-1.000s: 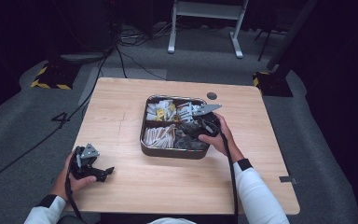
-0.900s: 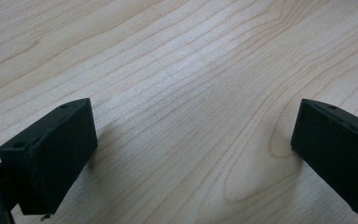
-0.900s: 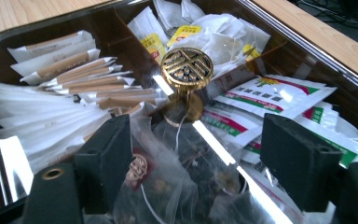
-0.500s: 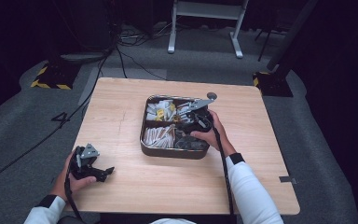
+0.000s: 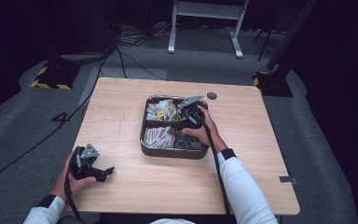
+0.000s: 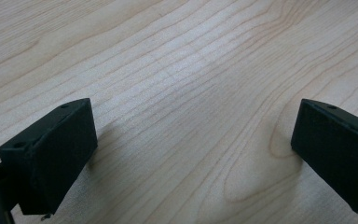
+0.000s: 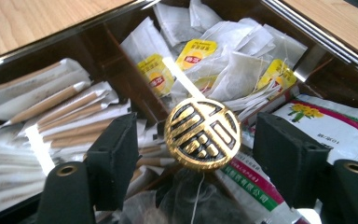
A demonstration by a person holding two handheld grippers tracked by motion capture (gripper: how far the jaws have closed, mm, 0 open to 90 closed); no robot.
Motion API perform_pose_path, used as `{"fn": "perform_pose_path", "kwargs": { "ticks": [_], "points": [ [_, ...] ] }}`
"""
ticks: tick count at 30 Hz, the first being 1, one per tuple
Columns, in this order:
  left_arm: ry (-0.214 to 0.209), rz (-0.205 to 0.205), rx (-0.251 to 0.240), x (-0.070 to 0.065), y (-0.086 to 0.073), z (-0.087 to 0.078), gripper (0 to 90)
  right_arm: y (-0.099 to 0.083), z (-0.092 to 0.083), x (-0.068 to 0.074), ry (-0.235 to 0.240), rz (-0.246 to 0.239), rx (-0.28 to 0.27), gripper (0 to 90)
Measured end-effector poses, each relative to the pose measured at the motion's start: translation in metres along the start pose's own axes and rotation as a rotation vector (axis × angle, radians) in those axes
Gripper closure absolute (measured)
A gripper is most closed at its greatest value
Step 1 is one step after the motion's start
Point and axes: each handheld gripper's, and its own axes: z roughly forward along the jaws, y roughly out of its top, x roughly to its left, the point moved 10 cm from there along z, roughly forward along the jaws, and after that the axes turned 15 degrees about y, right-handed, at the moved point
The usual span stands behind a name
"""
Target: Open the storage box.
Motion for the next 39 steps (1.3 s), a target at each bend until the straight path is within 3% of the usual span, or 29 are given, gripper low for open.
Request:
{"fn": "perform_pose_path", "kwargs": {
  "ticks": [3,6,11,16,39],
  "points": [
    [-0.001,-0.001,-0.001,-0.0001,0.0,0.0001,0.5,0.002,0.0009,-0.0029,-0.006,0.019,-0.01,33.5],
    [-0.001,0.001,0.0,0.0,0.0,0.0,0.5,0.0033,0.0003,-0.0044,-0.014,0.022,-0.017,43.2],
    [-0.001,0.001,0.0,0.0,0.0,0.0,0.5,0.0039,0.0002,-0.0045,-0.017,0.02,-0.025,50.2],
    [0.0,0.004,-0.001,0.0003,0.0001,0.0001,0.5,0.0057,0.0024,-0.0012,-0.026,-0.009,-0.019,58.0],
    [-0.001,0.001,0.0,0.0,0.0001,0.0,0.5,0.0076,0.0021,-0.0007,-0.046,-0.033,-0.007,59.5]
  ]
}}
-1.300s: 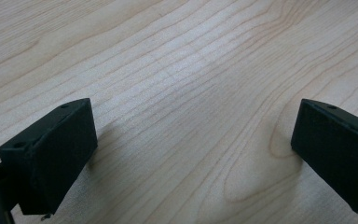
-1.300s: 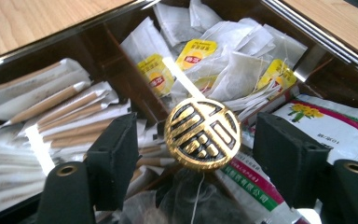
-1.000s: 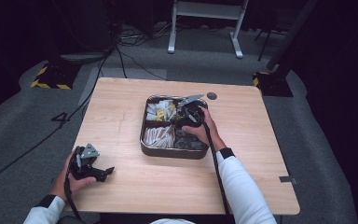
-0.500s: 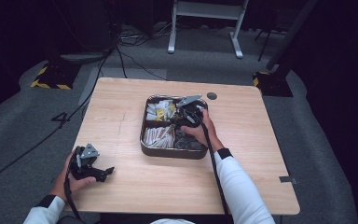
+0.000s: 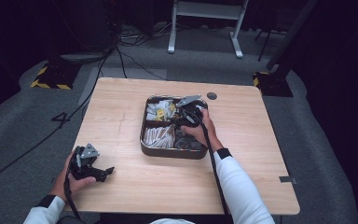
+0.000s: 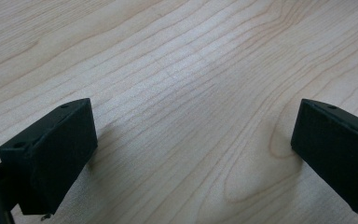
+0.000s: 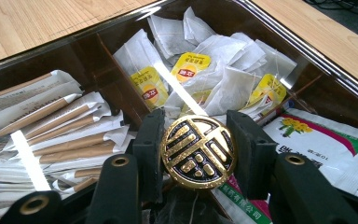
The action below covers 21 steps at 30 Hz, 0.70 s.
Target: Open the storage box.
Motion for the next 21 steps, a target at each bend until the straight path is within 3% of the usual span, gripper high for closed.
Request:
{"fn": "perform_pose_path", "kwargs": {
  "ticks": [21],
  "points": [
    [0.0,0.006,-0.001,0.0005,0.0001,0.0001,0.5,0.0029,-0.0026,0.0007,-0.004,-0.021,0.006,59.6]
  ]
}}
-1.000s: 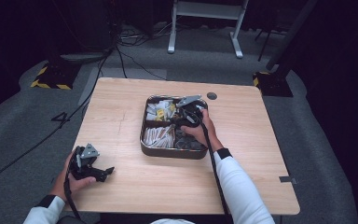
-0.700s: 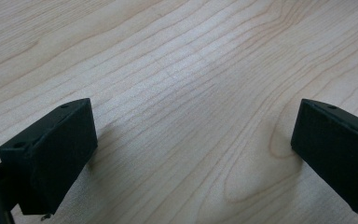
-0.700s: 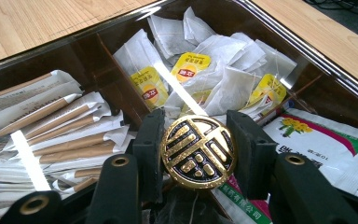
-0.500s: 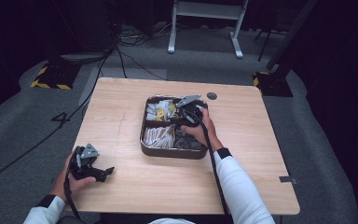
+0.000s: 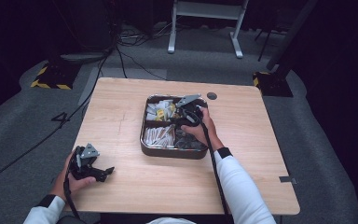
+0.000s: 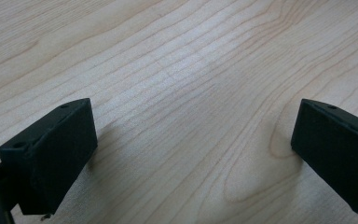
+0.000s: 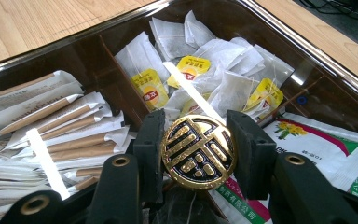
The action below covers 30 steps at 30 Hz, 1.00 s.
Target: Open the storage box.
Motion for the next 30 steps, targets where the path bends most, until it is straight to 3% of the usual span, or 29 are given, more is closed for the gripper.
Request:
{"fn": "perform_pose_path", "kwargs": {
  "ticks": [16,30],
  "points": [
    [-0.001,-0.001,-0.001,0.0,0.0,0.0,0.5,0.003,-0.005,-0.001,0.006,-0.003,-0.015,59.6],
    [0.0,-0.005,0.0,0.0,0.0,0.0,0.5,0.014,-0.025,0.006,-0.001,-0.022,-0.047,59.6]
  ]
}}
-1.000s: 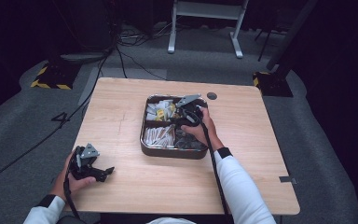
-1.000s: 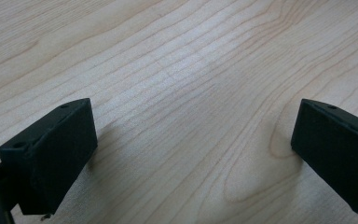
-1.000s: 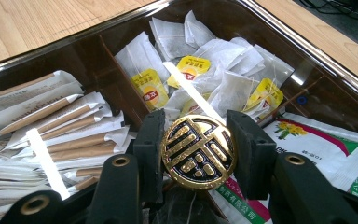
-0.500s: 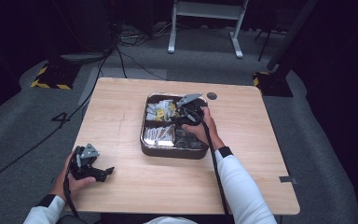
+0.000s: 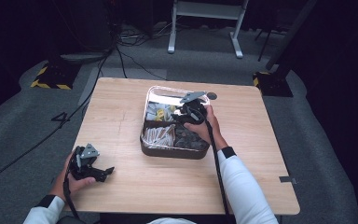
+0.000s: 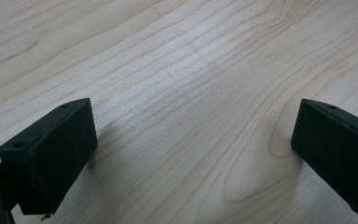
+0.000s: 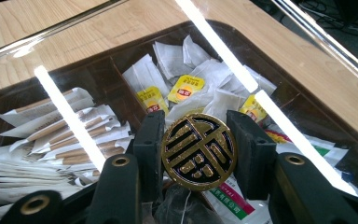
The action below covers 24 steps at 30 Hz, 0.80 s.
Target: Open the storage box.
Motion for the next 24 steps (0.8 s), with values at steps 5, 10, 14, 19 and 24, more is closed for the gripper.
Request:
{"fn": "perform_pose_path", "kwargs": {
  "ticks": [5,10,14,19,24],
  "points": [
    [-0.001,0.001,0.003,0.0,-0.001,-0.001,0.5,0.002,-0.004,0.001,-0.003,-0.003,-0.004,59.6],
    [-0.001,0.001,0.003,0.0,-0.001,-0.001,0.5,0.004,-0.008,0.001,0.008,-0.007,-0.005,59.5],
    [-0.001,0.001,0.003,0.0,-0.001,-0.001,0.5,0.006,-0.012,0.002,0.008,-0.008,-0.012,59.5],
    [-0.001,0.002,0.004,0.0,-0.001,-0.001,0.5,0.009,-0.019,0.003,0.004,-0.009,-0.016,59.4],
    [-0.001,0.001,0.003,0.0,-0.001,-0.001,0.5,0.013,-0.029,0.0,-0.026,-0.027,-0.01,59.5]
  ]
}}
